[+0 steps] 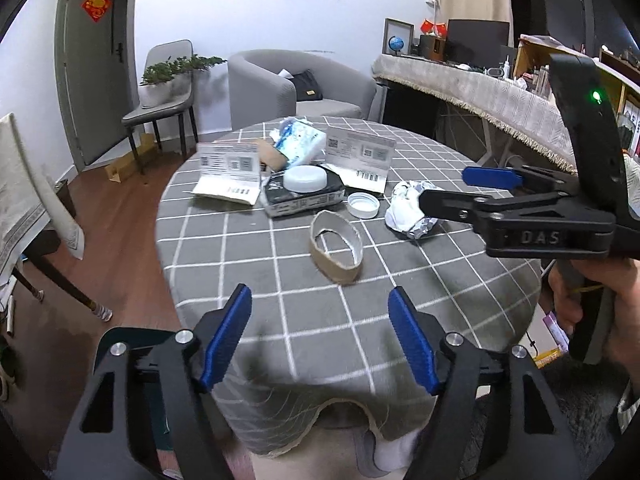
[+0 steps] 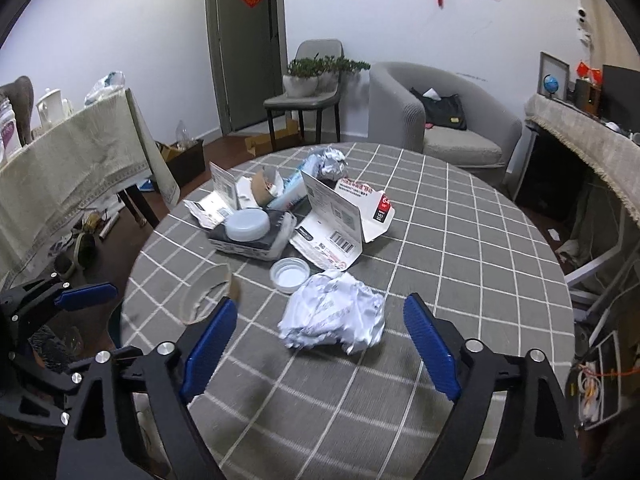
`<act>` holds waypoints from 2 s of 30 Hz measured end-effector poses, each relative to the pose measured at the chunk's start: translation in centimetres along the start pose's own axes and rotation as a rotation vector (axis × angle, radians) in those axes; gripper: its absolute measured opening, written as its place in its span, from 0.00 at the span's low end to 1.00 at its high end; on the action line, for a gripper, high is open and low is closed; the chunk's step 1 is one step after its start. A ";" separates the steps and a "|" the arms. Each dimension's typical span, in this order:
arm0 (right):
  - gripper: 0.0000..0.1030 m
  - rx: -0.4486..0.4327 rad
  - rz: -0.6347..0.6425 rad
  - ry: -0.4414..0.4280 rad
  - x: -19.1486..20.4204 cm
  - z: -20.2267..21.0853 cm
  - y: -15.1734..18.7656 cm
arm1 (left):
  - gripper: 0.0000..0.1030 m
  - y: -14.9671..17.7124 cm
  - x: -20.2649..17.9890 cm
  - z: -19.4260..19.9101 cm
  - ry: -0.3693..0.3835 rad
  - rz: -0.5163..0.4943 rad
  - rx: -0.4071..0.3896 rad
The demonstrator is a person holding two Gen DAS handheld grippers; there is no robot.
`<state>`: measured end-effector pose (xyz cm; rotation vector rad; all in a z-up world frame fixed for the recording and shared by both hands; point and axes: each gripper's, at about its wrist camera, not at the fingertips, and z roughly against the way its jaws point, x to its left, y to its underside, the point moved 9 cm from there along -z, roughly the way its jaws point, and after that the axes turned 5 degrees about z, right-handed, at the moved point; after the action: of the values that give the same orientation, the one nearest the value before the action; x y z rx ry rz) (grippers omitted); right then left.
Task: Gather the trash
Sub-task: 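Reach the right gripper to the crumpled white paper and close on it, then grasp the brown tape roll with the left gripper while the right carries the paper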
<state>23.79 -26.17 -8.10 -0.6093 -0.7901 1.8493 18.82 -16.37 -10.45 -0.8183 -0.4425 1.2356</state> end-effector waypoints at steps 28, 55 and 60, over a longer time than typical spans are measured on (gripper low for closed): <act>0.57 0.007 -0.104 -0.071 -1.4 -1.7 -1.7 | 0.40 -2.6 -0.8 -5.9 0.070 -0.016 0.073; 0.57 -0.067 0.036 -0.221 15.7 -5.6 -9.9 | 0.39 -2.6 15.8 0.7 -0.048 0.189 -0.037; 0.57 -0.043 0.066 -0.257 19.3 -7.0 -10.3 | 0.39 -0.4 19.8 0.3 -0.082 0.255 0.008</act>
<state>27.57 -3.61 -6.17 -0.4333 -0.9900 2.0014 24.73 2.39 -12.43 -0.8375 -0.4076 1.5106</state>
